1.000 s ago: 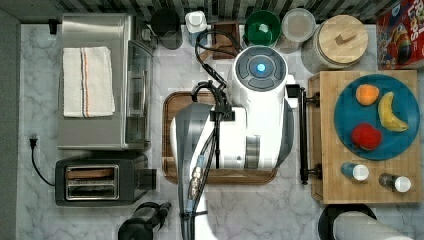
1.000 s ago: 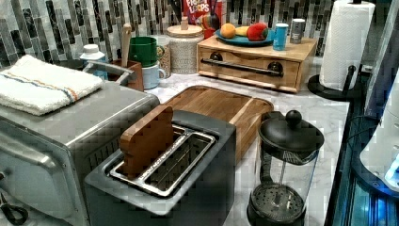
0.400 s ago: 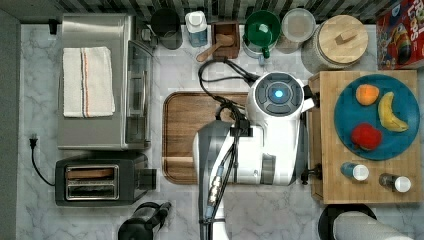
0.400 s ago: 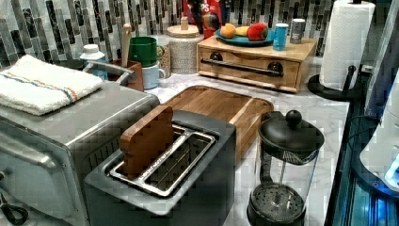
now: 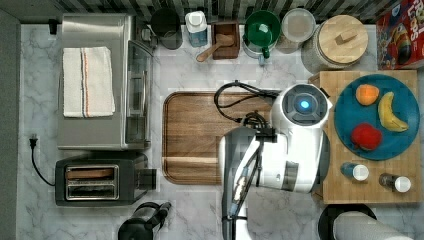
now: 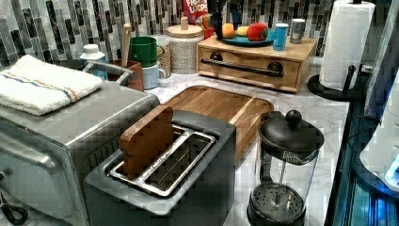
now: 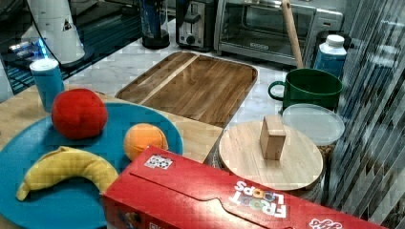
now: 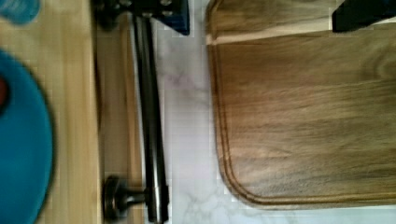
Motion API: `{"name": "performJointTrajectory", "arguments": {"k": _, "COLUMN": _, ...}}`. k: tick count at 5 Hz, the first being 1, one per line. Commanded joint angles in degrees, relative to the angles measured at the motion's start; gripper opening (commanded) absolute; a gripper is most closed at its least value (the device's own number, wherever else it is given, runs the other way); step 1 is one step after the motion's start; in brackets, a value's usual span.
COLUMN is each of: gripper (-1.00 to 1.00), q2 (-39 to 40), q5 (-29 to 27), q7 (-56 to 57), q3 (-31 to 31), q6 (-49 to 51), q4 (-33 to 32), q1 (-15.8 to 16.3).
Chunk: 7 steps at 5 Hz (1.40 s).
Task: Open the drawer.
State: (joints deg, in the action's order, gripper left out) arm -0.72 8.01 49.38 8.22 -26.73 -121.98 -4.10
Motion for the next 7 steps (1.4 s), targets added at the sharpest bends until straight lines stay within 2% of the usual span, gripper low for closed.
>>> {"name": "performJointTrajectory", "arguments": {"k": 1, "gripper": 1.0, "q2": -0.09, "q5": -1.89, "q7": 14.31, "q3": 3.77, "q6": -1.56, "q4": 2.41, "q1": -3.35}}
{"name": "performJointTrajectory", "arguments": {"k": 4, "gripper": 1.0, "q2": 1.73, "q5": -3.33, "q7": 19.61, "q3": 5.72, "q6": -13.34, "q4": -4.61, "q1": -4.97}}
{"name": "performJointTrajectory", "arguments": {"k": 7, "gripper": 1.0, "q2": 4.17, "q5": -4.89, "q7": 17.56, "q3": 5.8, "q6": -23.97, "q4": -11.98, "q1": -4.79}}
